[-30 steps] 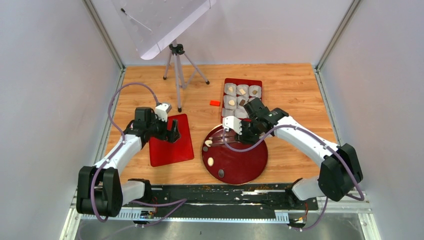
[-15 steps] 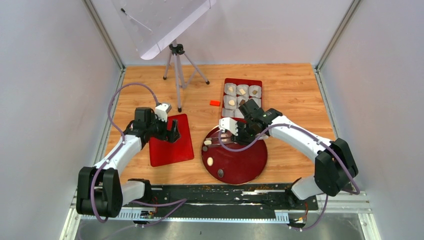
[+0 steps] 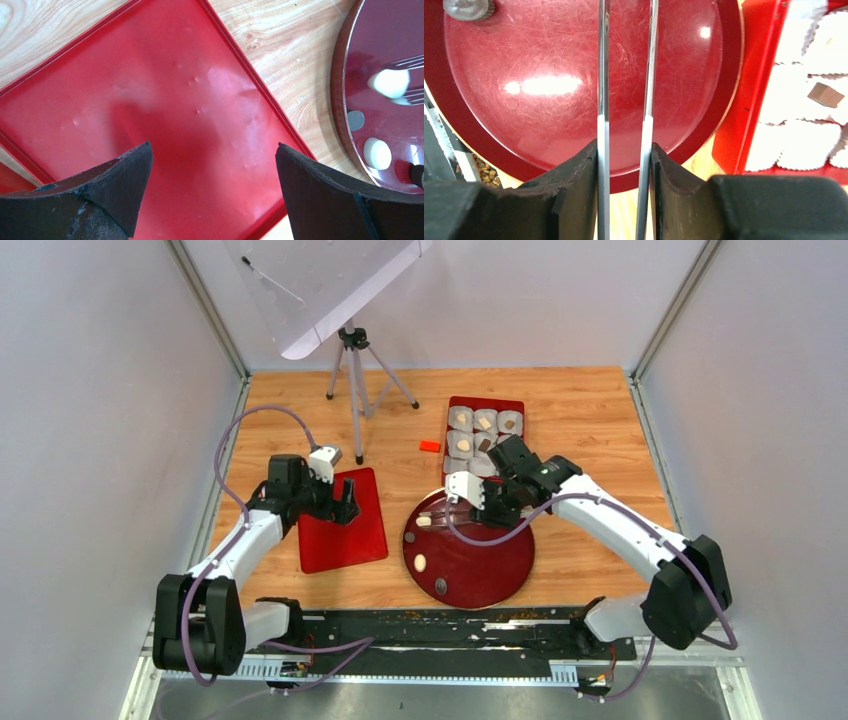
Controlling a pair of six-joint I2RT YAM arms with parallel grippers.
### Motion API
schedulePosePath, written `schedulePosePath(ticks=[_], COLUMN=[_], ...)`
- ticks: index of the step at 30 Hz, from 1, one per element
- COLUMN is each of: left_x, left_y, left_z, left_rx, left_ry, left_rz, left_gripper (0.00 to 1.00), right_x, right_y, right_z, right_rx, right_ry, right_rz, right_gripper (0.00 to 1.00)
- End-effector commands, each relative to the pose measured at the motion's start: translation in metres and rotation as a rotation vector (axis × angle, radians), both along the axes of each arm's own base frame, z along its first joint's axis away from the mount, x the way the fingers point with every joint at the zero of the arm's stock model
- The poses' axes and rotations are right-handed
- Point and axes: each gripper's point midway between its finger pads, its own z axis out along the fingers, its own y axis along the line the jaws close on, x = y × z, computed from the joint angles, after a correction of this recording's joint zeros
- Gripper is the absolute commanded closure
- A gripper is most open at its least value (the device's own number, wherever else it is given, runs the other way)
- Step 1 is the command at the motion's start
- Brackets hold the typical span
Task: Pack the chocolate
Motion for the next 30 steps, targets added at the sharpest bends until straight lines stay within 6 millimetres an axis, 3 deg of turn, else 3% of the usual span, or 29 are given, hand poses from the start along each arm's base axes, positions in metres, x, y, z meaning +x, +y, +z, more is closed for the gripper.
schedulePosePath(ticks=[1, 8, 19, 25, 30], left_x=[0.009, 0.009, 0.01, 0.01, 0.009], left_y=[0.0, -0.002, -0.002, -0.002, -0.002], left_z=[0.009, 0.006, 0.006, 0.006, 0.005], left_rx=[-0.019, -0.032, -0.032, -0.029, -0.026], left_ry=[-0.047, -0.027, -0.024, -0.021, -0.02], left_rz=[0.013, 0.007, 0.009, 0.009, 0.008], left_gripper=[0.0, 0.0, 0.0, 0.0, 0.0], right_x=[0.006, 0.027, 0.105, 0.14, 0.154], right_y=[-0.003, -0.021, -0.072, -0.114, -0.131], right_z=[0.041, 0.06, 0.084, 0.073, 0.069], right_rx=[0.069, 0.109, 0.171, 0.113, 0.048], right_ry=[-0.063, -0.092, -0.142, -0.144, -0.163], right_rz=[-0.039, -0.127, -0.397, -0.545, -0.583], right_gripper=[0.96, 0.97, 0.97, 0.97, 0.97])
